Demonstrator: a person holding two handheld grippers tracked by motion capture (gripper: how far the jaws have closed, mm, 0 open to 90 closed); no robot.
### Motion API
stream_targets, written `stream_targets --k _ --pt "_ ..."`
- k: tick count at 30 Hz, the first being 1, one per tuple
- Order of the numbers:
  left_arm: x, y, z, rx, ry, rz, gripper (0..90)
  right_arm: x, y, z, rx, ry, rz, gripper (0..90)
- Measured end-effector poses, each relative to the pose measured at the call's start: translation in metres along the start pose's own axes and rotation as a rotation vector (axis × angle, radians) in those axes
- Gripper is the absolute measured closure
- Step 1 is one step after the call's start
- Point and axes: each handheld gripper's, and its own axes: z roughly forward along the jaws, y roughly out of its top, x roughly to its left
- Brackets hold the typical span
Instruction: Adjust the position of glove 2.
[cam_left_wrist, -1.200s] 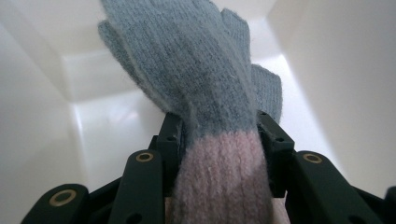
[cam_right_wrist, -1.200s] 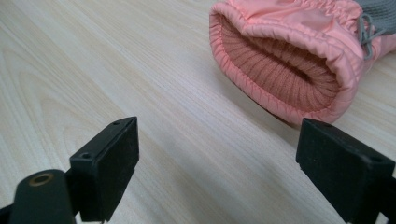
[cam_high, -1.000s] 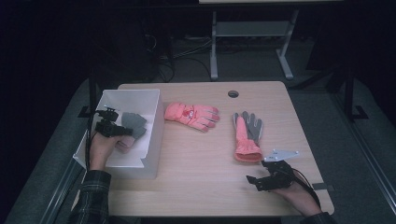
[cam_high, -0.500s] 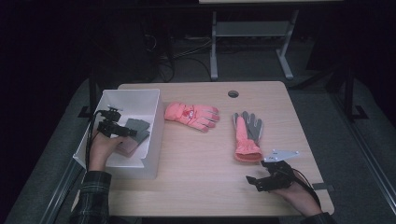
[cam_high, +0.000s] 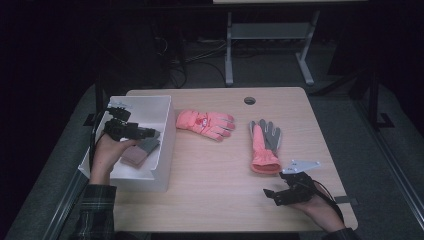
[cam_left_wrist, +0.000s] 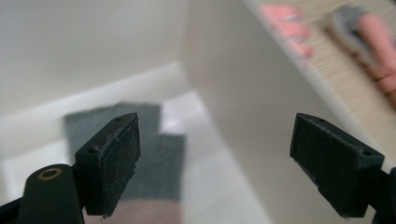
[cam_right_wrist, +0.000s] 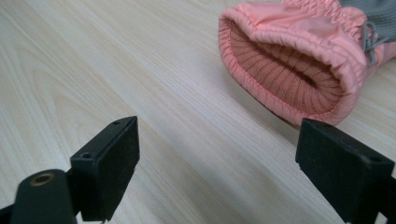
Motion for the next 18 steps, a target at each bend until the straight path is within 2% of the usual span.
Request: stream_targets --k 6,10,13,14,15,18 --pt "-0.033 0.015 -0.005 -0.049 -0.077 0.069 15.8 -0.002 0.002 -0.005 -0.008 -0.002 0.009 16.3" --pt "-0.054 0.022 -0.008 -0.093 -0.129 0.077 15.9 -0.005 0.004 -0.011 -0.016 -0.004 0.02 23.8" --pt "-0.067 0.025 -0.006 -0.094 -0.154 0.101 16.2 -0.009 0.006 -0.014 -0.017 -0.009 0.033 29.5" --pt "-0.067 0.025 -0.006 -0.094 -0.154 0.101 16.2 -0.009 0.006 -0.014 -0.017 -0.009 0.033 29.5" --pt "-0.078 0.026 -0.002 -0.091 -0.173 0.11 16.2 -0.01 0.006 -0.015 -0.014 -0.012 0.026 31.5" --pt "-0.094 0.028 0.003 -0.077 -0.197 0.147 16.2 -0.015 0.01 -0.017 -0.016 -0.008 0.028 39.5"
